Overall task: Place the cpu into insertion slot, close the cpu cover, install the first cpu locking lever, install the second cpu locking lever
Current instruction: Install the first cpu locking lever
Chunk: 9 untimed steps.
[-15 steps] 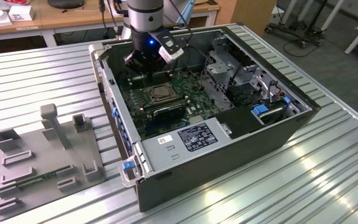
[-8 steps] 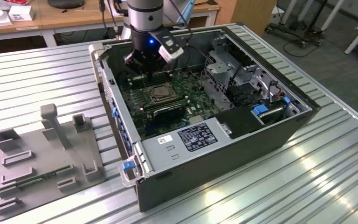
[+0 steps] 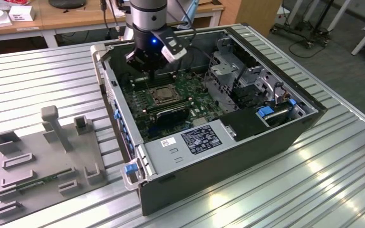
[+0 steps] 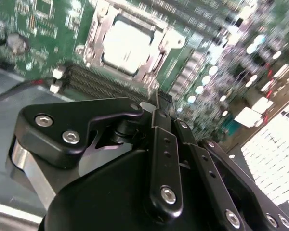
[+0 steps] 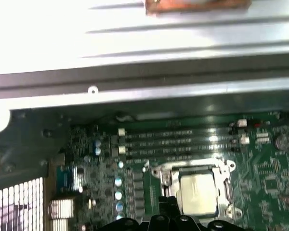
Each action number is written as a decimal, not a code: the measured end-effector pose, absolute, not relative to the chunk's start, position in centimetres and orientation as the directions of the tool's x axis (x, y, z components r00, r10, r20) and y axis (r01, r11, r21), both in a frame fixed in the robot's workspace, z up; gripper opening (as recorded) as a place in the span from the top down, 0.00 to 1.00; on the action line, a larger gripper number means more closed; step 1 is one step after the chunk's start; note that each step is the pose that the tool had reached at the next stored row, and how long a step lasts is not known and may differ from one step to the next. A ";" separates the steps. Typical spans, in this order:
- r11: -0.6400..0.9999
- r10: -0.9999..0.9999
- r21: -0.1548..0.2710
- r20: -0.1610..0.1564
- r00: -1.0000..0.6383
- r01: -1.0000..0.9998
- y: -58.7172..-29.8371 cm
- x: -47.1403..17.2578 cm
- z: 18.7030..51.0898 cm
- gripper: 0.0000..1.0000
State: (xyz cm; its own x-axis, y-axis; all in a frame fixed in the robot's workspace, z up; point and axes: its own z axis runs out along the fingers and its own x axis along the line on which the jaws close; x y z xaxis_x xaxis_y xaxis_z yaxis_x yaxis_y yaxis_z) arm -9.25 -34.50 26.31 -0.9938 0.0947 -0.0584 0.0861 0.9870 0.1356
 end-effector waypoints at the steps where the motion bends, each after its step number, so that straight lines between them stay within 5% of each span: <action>1: 0.986 0.095 0.145 -0.057 -0.994 0.086 -34.5 -9.2 26.3 0.89; 9: 0.986 0.095 0.146 -0.059 -0.994 0.086 -34.5 -10.1 26.3 0.89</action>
